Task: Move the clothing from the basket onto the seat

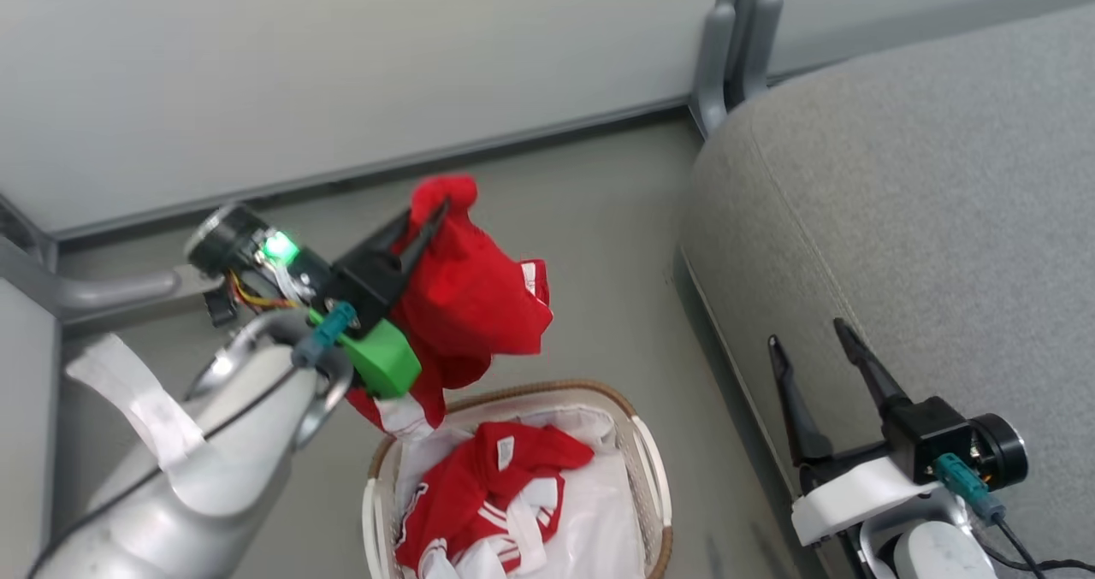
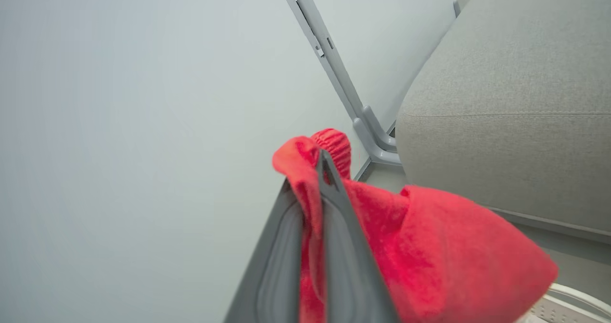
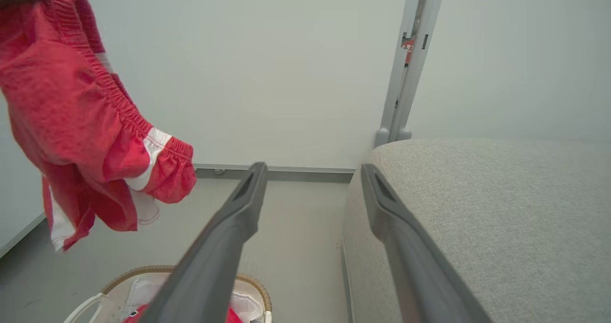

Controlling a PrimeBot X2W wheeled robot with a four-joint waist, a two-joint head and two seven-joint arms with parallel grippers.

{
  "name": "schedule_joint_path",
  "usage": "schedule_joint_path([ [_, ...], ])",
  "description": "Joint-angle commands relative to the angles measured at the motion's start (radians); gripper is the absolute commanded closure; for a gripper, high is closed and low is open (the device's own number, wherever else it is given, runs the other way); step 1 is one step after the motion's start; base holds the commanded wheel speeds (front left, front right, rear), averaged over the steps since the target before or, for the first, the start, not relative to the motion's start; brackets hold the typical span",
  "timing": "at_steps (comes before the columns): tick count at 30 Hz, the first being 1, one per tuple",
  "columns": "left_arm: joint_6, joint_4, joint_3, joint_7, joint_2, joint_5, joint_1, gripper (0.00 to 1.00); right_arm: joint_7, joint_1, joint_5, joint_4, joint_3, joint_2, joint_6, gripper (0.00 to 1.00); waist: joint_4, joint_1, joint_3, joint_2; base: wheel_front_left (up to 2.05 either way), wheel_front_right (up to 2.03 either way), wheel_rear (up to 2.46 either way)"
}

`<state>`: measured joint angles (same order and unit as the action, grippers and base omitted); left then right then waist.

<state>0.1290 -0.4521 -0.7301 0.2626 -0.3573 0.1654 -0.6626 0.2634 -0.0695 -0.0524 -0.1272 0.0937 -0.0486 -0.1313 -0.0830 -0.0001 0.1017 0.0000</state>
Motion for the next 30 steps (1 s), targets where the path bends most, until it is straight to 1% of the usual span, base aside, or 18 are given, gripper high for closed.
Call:
schedule_joint_path([
  [1,0.003,0.006,-0.006,0.003,-0.013,0.007,-0.033,1.00,0.002,0.018,0.009,-0.005,0.011,-0.003,0.001,0.00,0.059,0.0001,-0.099,0.0000,0.00,0.00,0.00],
  [5,0.003,0.010,-0.013,0.003,-0.030,0.027,-0.113,1.00,0.002,0.010,0.008,-0.004,0.045,-0.003,0.001,0.00,0.062,0.0001,-0.109,0.0000,0.00,0.00,0.00],
  [12,0.003,0.025,-0.038,0.002,-0.012,0.044,-0.200,1.00,0.002,-0.011,0.015,-0.002,0.096,-0.003,0.001,0.00,0.065,0.0001,-0.125,0.0000,0.00,0.00,0.00],
  [15,0.003,0.027,-0.056,-0.002,-0.003,0.053,-0.219,1.00,0.002,-0.026,0.025,-0.005,0.125,-0.003,0.001,0.00,0.066,0.0001,-0.131,0.0000,0.00,0.00,0.00],
  [19,0.003,0.033,-0.076,-0.001,0.013,0.061,-0.227,1.00,0.002,-0.072,0.051,-0.013,0.210,-0.003,0.001,0.00,0.065,0.0001,-0.134,0.0000,0.00,0.00,0.00],
  [23,0.002,0.044,-0.103,-0.001,0.021,0.071,-0.221,1.00,0.002,-0.132,0.071,-0.032,0.272,-0.004,0.001,0.00,0.071,0.0001,-0.135,0.0000,0.00,0.00,0.00],
  [27,0.001,0.061,-0.133,-0.002,0.032,0.079,-0.223,1.00,0.002,-0.192,0.083,-0.065,0.303,-0.004,0.001,0.00,0.085,0.0001,-0.138,0.0000,0.00,0.00,0.00],
  [30,0.001,0.081,-0.153,-0.004,0.033,0.082,-0.225,1.00,0.002,-0.240,0.113,-0.103,0.336,-0.003,0.001,0.00,0.098,0.0001,-0.139,0.0000,0.00,0.00,0.00],
])
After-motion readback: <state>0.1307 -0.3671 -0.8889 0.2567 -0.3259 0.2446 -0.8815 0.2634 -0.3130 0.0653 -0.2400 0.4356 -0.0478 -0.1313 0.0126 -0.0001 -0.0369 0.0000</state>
